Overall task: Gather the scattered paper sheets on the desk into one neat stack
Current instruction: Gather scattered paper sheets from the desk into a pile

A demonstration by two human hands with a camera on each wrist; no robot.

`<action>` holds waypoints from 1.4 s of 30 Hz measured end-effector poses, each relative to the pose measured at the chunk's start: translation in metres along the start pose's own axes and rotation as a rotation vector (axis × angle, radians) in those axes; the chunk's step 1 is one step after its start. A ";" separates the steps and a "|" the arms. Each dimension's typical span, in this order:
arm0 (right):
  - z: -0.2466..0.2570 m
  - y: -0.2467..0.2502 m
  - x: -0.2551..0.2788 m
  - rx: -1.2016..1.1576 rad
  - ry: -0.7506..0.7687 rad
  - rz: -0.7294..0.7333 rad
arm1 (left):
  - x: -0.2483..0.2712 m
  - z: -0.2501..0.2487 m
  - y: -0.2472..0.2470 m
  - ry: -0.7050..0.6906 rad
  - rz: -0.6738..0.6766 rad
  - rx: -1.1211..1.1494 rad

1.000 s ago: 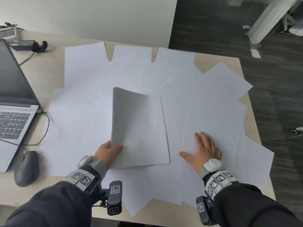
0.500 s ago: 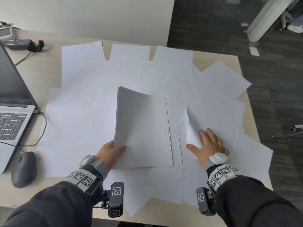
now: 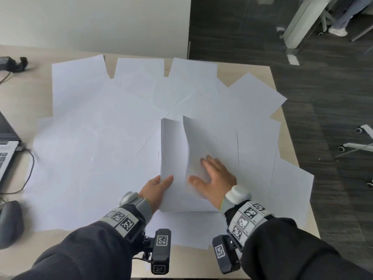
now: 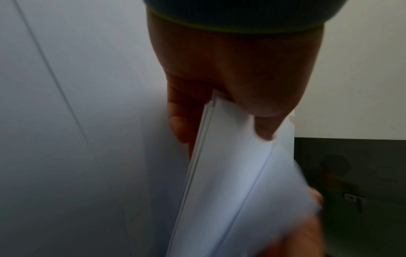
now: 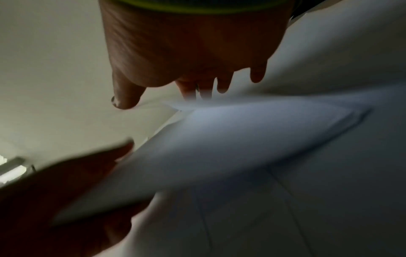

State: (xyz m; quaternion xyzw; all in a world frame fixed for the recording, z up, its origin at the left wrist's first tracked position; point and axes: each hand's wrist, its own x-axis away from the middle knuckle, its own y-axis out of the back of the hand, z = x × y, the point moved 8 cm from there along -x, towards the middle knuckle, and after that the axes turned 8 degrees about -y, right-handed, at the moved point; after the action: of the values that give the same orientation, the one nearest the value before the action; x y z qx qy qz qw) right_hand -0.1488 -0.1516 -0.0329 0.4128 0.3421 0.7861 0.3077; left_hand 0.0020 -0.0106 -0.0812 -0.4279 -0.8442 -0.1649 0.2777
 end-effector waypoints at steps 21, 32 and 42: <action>-0.096 0.041 -0.022 -0.113 -0.193 -0.167 | -0.004 -0.004 0.010 0.056 -0.116 -0.038; -0.099 0.023 -0.044 0.211 -0.361 -0.072 | -0.015 -0.010 0.039 0.046 -0.232 -0.059; -0.103 0.037 -0.042 0.194 -0.339 -0.107 | -0.011 -0.015 0.048 0.019 -0.192 -0.072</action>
State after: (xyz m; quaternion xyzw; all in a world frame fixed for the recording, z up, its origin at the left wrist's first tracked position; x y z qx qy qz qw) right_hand -0.2254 -0.2344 -0.0656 0.5481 0.3811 0.6513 0.3608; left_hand 0.0508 0.0029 -0.0743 -0.3531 -0.8721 -0.2252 0.2531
